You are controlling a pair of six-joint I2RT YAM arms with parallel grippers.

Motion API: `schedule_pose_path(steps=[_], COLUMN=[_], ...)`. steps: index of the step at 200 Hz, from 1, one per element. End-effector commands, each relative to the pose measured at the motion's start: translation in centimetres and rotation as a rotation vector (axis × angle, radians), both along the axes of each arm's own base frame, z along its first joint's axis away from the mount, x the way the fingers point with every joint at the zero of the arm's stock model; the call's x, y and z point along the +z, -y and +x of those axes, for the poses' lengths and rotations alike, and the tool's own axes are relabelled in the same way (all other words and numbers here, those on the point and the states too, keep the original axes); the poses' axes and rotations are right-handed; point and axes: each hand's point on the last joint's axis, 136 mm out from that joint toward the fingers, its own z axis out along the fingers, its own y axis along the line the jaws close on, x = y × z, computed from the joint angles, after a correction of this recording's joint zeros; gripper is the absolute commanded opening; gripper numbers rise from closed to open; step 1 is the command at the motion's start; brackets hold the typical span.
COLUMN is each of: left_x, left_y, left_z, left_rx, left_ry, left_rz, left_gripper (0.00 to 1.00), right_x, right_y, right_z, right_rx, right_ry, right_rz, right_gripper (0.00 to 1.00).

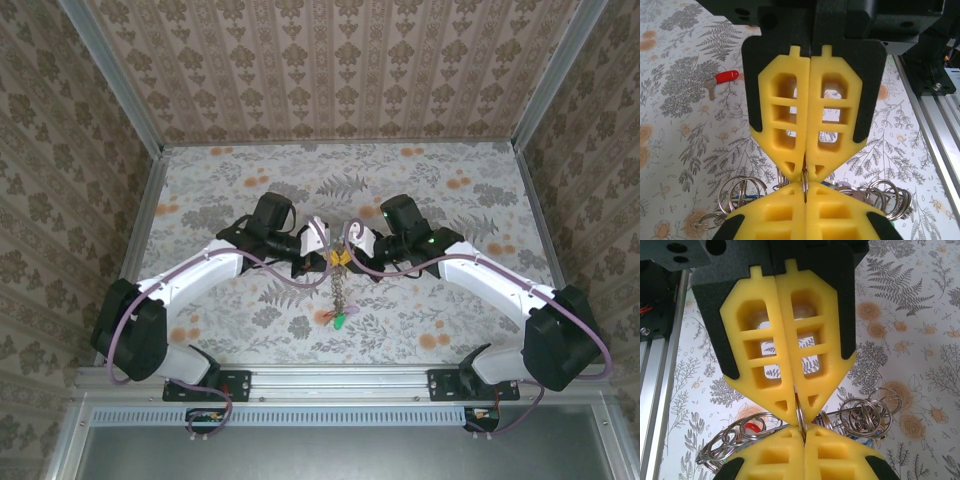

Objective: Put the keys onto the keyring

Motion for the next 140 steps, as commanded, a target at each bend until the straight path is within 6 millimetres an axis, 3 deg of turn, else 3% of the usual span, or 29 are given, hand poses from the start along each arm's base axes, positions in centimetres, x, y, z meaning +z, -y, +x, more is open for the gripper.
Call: schedule_pose_path(steps=[1,33,79,140], left_x=[0.8,1.6,3.7,3.8], left_y=[0.2,0.2,0.4,0.5], left_z=[-0.1,0.0,-0.3,-0.2], left_rx=[-0.015,0.0,-0.008,0.0], left_ry=[0.017,0.043,0.05,0.036], left_rz=[-0.008,-0.067,-0.221,-0.27], left_gripper=[0.0,0.0,0.0,0.0], right_x=[2.3,0.9,-0.7,-1.5], right_y=[-0.7,0.2,0.0,-0.1], right_z=[0.6,0.6,0.9,1.3], right_rx=[0.018,-0.014,-0.056,-0.094], right_ry=[0.071,0.073,-0.006,-0.029], right_rz=[0.049,0.01,0.121,0.174], right_gripper=[0.04,0.13,0.18,0.21])
